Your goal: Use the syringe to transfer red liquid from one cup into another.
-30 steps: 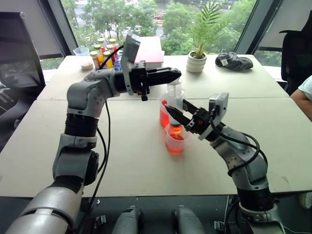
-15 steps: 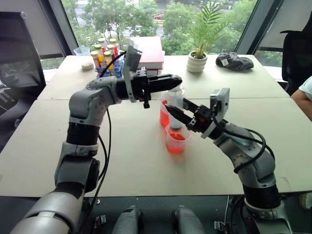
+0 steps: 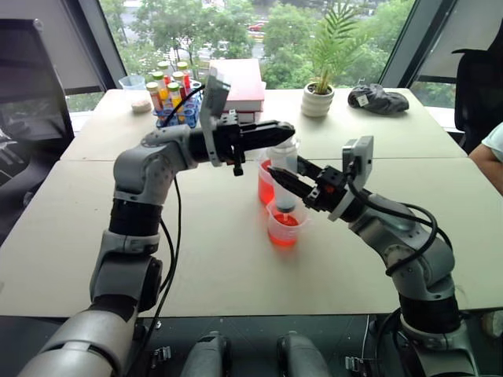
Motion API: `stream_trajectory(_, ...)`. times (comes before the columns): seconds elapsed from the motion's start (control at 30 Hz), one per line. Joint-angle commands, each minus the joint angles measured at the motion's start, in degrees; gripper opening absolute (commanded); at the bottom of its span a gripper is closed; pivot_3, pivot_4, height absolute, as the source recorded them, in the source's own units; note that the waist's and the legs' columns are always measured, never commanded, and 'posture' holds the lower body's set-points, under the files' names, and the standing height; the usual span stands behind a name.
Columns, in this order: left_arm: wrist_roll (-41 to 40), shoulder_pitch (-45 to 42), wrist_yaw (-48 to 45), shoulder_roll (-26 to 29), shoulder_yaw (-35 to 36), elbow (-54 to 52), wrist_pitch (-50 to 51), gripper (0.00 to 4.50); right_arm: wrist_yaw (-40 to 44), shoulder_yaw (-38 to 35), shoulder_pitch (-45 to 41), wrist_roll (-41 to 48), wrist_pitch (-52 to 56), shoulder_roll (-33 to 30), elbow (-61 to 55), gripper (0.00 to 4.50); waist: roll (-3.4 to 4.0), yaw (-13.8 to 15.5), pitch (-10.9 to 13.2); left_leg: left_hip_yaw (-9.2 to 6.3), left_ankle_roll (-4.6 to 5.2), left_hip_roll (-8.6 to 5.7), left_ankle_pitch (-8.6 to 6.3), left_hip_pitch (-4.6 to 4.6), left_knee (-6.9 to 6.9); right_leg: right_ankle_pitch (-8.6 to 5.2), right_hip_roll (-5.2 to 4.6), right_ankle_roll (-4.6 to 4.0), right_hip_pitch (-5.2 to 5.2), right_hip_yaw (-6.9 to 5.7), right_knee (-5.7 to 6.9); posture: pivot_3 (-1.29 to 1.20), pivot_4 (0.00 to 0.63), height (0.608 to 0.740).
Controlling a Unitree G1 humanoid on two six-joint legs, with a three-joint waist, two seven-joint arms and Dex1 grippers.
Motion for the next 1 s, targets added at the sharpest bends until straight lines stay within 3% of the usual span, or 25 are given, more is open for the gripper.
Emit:
stream_trajectory(0.03, -0.2, -0.2, -1.1, -0.1, -2.8, 1.3, 2.5, 1.65, -2.4, -5.2, -3.5, 1.4, -3.4, 0.7, -5.0, 1.44, 0.0, 0.0, 0.0, 0.0, 0.0, 0.0, 0.0, 0.0, 0.0, 0.0, 0.0, 0.0, 0.0, 0.0, 0.0, 0.0, 0.15, 0.74)
stream_trajectory(0.23, 0.2, -2.0, 0.0, 2.1, 0.1, 4.5, 0.6, 4.43, -2.9, -3.8, -2.0, 0.5, -3.2, 1.2, -4.2, 1.44, 0.01, -0.2, 0.0, 0.0, 0.0, 0.02, 0.0, 0.03, -0.01, 0.0, 0.03, 0.0, 0.0, 0.0, 0.02, 0.0, 0.15, 0.74)
stream_trajectory(0.5, -1.6, -2.4, 2.9, 6.3, 5.5, 6.7, 1.1, 4.43, -6.4, -6.8, -4.3, 2.8, 1.1, 0.7, -2.7, 1.44, 0.01, -0.2, 0.0, -0.01, 0.0, 0.03, 0.0, 0.02, -0.01, 0.0, 0.02, 0.0, 0.0, 0.0, 0.01, 0.0, 0.15, 0.74)
stream_trajectory(0.6, -1.6, 0.4, 2.9, 8.0, 5.2, 3.8, 2.2, 4.43, -14.1, -13.0, -11.2, 5.8, 9.2, -1.4, 2.0, 1.44, 0.01, -0.1, 0.0, -0.01, 0.0, 0.02, 0.0, 0.01, 0.0, 0.0, -0.02, 0.0, 0.0, 0.0, 0.02, 0.0, 0.15, 0.74)
stream_trajectory(0.73, -1.9, 4.5, 2.9, 9.3, 3.6, -1.3, 3.3, 4.43, -16.3, -16.7, -18.4, 8.9, 26.2, -10.8, 11.8, 1.44, -0.03, 0.3, 0.0, 0.01, 0.0, -0.01, 0.0, 0.01, -0.01, 0.0, -0.17, -0.02, 0.01, -0.03, 0.0, 0.0, 0.15, 0.74)
stream_trajectory(0.83, -2.6, 5.7, 3.6, 9.1, 3.8, -3.1, 4.1, 4.43, -17.4, -16.3, -21.1, 8.7, 36.5, -14.4, 17.9, 1.44, -0.04, 0.1, 0.0, -0.04, 0.0, -0.02, -0.01, -0.02, -0.11, -0.01, -0.38, -0.03, 0.02, -0.07, -0.12, 0.0, 0.15, 0.74)
stream_trajectory(1.0, -3.5, 7.4, 4.9, 8.8, 4.2, -5.5, 5.3, 4.43, -14.2, -11.4, -22.7, 5.1, 44.4, -17.8, 28.3, 1.44, -0.02, -0.3, 0.0, 0.04, 0.02, -0.03, -0.01, -0.02, -0.13, -0.01, -0.4, -0.03, -0.02, -0.02, -0.11, 0.0, 0.15, 0.74)
